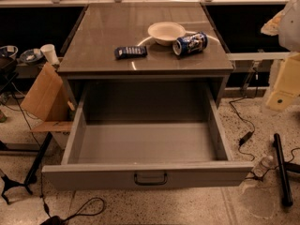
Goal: Place pepsi can into top drawer
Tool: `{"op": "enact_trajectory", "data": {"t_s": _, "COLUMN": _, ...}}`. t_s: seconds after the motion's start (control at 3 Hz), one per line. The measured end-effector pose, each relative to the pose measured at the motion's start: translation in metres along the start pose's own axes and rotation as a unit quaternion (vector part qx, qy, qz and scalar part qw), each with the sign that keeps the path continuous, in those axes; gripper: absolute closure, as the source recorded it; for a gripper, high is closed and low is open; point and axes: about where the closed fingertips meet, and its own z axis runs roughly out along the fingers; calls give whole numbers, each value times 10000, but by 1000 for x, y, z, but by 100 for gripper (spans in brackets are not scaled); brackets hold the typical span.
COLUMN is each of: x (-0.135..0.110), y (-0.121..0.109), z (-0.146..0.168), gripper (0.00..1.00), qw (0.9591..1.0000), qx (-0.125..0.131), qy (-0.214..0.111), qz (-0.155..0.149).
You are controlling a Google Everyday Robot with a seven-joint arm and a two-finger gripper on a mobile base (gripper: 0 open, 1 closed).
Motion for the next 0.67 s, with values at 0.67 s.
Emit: {"op": "enact_trajectory", "data": {"t_s": 0.67, "x": -10, "y": -11, "z": 6, "gripper": 0, "qw": 9996, "qx": 61, "qy": -264, "qz": 126}}
